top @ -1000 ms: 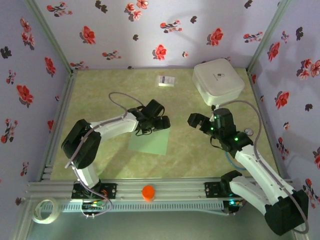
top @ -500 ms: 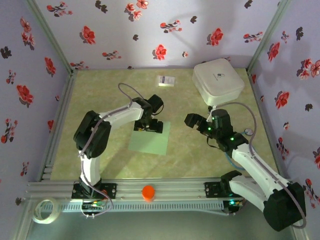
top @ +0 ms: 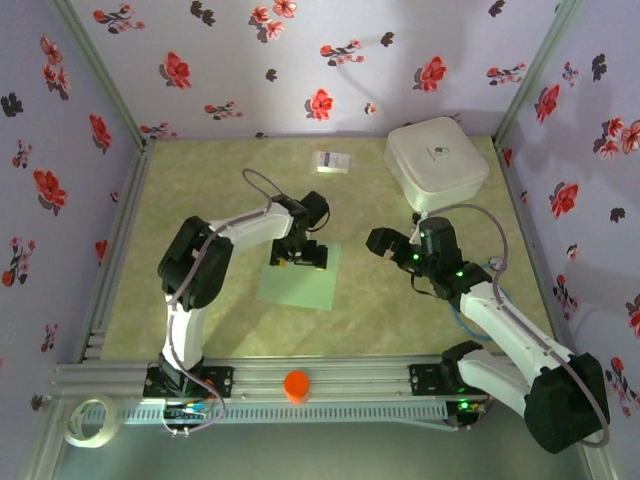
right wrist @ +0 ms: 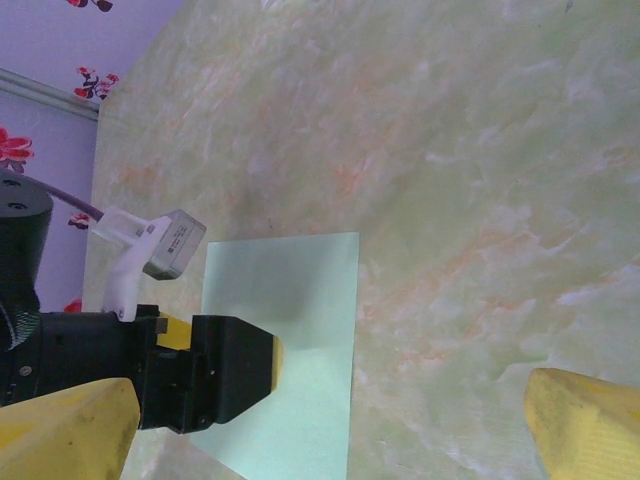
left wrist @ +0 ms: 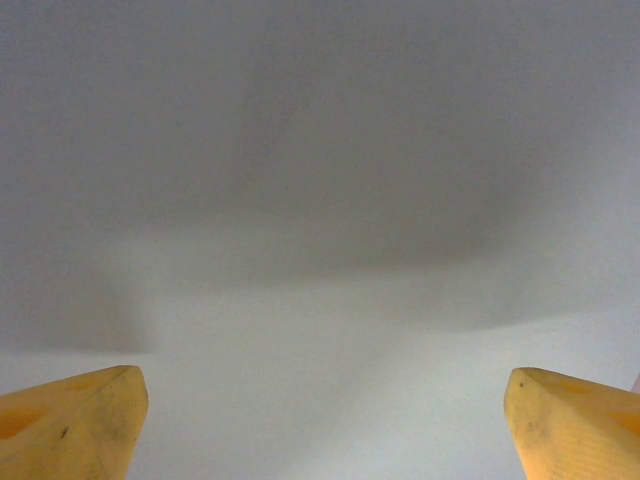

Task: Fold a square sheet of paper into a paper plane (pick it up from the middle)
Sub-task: First fold the square sheet of paper in half at the center of the table.

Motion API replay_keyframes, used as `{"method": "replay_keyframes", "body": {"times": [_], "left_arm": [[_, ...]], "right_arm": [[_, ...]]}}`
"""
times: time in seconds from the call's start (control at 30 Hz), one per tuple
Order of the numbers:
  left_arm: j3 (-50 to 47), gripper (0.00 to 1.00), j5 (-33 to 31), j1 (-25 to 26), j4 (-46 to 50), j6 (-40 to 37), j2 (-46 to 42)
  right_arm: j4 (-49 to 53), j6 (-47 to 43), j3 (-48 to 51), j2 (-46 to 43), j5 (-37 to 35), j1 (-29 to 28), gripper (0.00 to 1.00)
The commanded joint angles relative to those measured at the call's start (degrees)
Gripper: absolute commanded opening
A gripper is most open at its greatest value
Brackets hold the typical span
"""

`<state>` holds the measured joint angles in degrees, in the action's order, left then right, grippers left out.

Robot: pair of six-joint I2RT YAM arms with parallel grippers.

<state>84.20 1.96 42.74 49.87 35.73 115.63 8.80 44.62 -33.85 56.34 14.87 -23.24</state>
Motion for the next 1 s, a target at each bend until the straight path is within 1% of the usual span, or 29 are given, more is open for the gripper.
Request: {"method": "replay_keyframes", "body": {"times": [0.0,0.27,0.57,0.97], "left_arm": [[1.8,0.93,-1.0,-0.1,2.4,1.1,1.4],[1.9,0.94,-1.6,0.0,2.3,0.7,2.8],[0.8,0.94,-1.7,0.5,2.1,0.3,6.5],[0.4,0.93,-0.6,0.6,1.4,-0.8,8.5]], "right_arm": [[-0.2,0.7,-0.4,0.3,0.7,0.3,0.99],[-0.1,0.7,-0.3,0.7,0.7,0.3,0.99],[-0.2,0.8,-1.2,2.6,1.4,0.3,0.99],[0.4,1.1,-2.2,3.1,1.3,0.3,0.99]]}}
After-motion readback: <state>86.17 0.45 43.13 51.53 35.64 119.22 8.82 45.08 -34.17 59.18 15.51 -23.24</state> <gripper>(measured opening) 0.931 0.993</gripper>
